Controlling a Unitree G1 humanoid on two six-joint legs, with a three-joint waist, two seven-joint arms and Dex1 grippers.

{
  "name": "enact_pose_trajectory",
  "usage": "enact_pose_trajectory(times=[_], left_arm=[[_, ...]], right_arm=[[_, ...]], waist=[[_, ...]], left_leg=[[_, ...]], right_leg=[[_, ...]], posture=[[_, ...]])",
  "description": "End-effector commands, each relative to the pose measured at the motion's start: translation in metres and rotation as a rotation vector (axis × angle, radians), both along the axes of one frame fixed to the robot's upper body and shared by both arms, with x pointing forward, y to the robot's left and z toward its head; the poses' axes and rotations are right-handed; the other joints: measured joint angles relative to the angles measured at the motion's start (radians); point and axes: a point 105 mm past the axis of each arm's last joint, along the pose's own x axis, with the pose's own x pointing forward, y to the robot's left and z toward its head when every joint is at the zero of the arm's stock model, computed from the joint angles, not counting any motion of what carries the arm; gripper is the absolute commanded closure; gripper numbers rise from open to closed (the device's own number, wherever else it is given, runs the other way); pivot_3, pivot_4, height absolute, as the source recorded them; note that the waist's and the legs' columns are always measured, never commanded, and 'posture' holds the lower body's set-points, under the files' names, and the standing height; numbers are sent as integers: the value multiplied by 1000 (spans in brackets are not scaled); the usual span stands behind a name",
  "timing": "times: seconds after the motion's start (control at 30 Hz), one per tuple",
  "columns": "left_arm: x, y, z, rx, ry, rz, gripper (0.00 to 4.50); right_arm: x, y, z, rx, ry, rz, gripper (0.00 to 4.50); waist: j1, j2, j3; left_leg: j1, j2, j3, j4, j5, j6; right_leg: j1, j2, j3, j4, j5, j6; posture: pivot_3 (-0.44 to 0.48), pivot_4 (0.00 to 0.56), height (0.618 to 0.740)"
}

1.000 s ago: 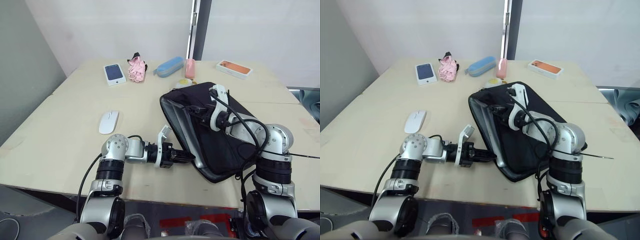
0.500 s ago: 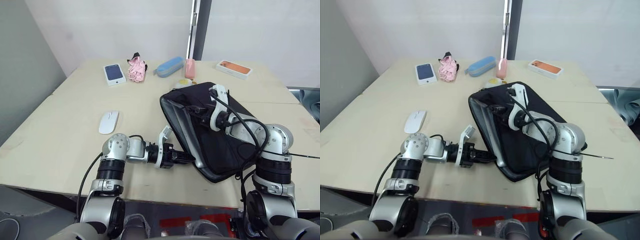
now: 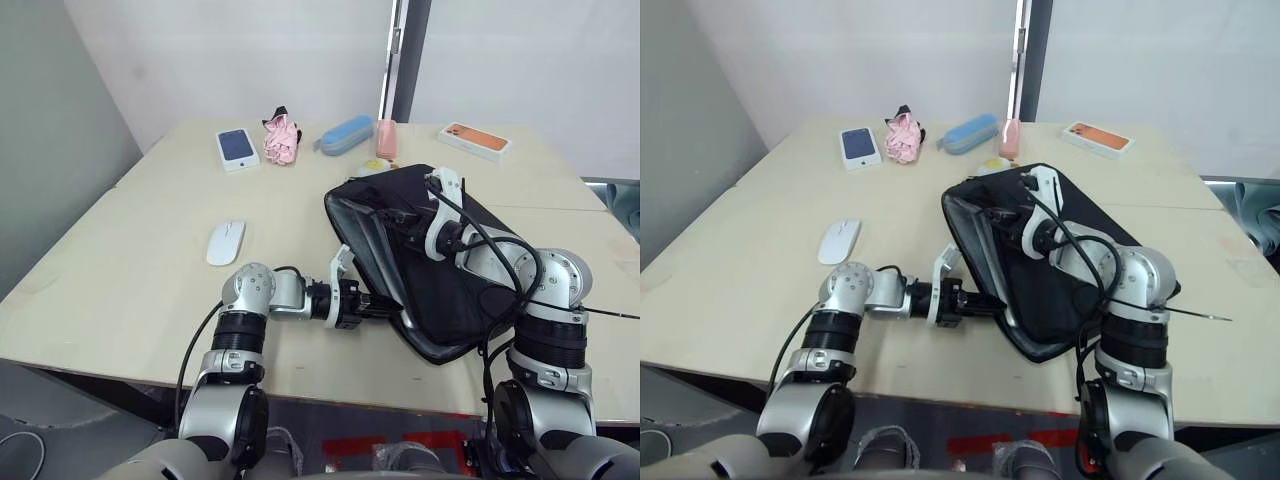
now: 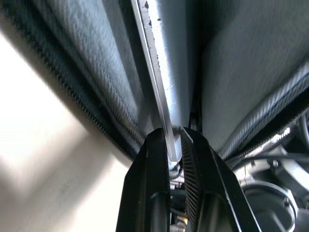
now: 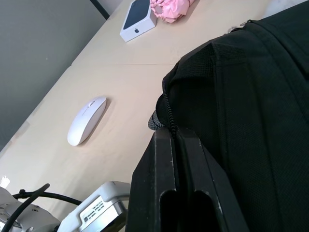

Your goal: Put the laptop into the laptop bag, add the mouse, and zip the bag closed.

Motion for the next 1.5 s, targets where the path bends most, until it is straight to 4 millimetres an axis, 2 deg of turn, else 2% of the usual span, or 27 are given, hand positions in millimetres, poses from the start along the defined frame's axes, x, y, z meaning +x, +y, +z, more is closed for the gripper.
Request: enact_pose_trajectory(times=[0.03, 0.23, 0.4, 0.53, 0.6, 0.77, 0.83, 0.93, 1.0, 1.07, 1.23, 1.37, 1.5], left_arm=[[1, -12, -2, 6, 2, -3, 4485], [10, -18, -3, 22, -4, 34, 4485], [16, -13, -4, 41, -28, 64, 4485], [16, -10, 9, -26, -43, 51, 4485], [16, -6, 16, -49, -58, 48, 3525], [14, 1, 21, -45, -104, 47, 1801], [16, 4, 20, -35, -111, 66, 1068], [26, 17, 24, -29, -109, 128, 75], [30, 26, 29, -40, -109, 156, 75], [35, 44, 43, -73, -123, 181, 75], [41, 88, 90, -238, -204, 240, 75], [37, 119, 117, -278, -327, 287, 75], [45, 152, 126, -227, -428, 450, 75]], right_arm=[[-7, 14, 21, 31, -82, 68, 4500], [-8, 21, 21, 40, -82, 85, 4500], [-7, 20, 21, 38, -83, 83, 4500], [-7, 16, 22, 34, -84, 74, 4500], [-6, 14, 22, 32, -85, 69, 4500], [-5, 9, 22, 30, -86, 58, 4500], [-5, 9, 22, 28, -87, 57, 4500], [-3, 4, 23, 21, -87, 48, 4500], [-3, 1, 23, 18, -87, 43, 4500], [-3, -4, 24, 13, -87, 32, 4500], [-4, -18, 23, 2, -83, 4, 4500], [-8, -23, 21, 3, -73, -2, 4500], [-13, -20, 17, 21, -57, 11, 4500]], waist=[[0, 0, 0], [1, 0, 0], [1, 0, 0], [-1, 0, 0], [-3, 0, 0], [-9, 0, 0], [-9, 0, 0], [-9, 0, 0], [-11, 0, 0], [-12, 0, 0], [-8, 0, 0], [-4, 0, 0], [-4, 0, 0]], left_leg=[[0, -1, 0, 0, 0, 0], [-1, -6, 0, -1, 1, 3], [-1, -7, 0, -1, 2, 6], [-1, -7, 0, -2, 2, 7], [-1, -7, 0, -2, 2, 7], [-3, -7, 0, -7, 2, 7], [-3, -7, 0, -9, 3, 7], [-3, -7, -1, -11, 3, 7], [-3, -7, 0, -10, 3, 7], [-2, -7, 0, -10, 3, 7], [-3, -7, -1, -10, 3, 7], [-6, -7, -2, -11, 3, 7], [-7, -7, -2, -11, 3, 7]], right_leg=[[0, -1, 0, -1, 0, 1], [1, -6, 0, -3, 1, 3], [1, -7, 0, -4, 2, 4], [1, -7, 0, -4, 2, 5], [1, -7, 0, -4, 2, 5], [-2, -6, -2, -6, 2, 5], [-2, -6, -3, -7, 5, 10], [-2, -6, -3, -8, 5, 10], [-2, -6, -3, -8, 4, 9], [-2, -6, -3, -7, 3, 6], [-2, -6, -3, -8, 1, 4], [-3, -5, -5, -9, 1, 4], [-4, -5, -6, -9, 1, 4]], posture=[[0, 150, 740], [0, 150, 740], [0, 150, 740], [0, 150, 740], [0, 150, 740], [0, 150, 740], [0, 150, 740], [0, 150, 740], [0, 150, 740], [0, 150, 740], [0, 150, 740], [0, 150, 740], [0, 150, 740]])
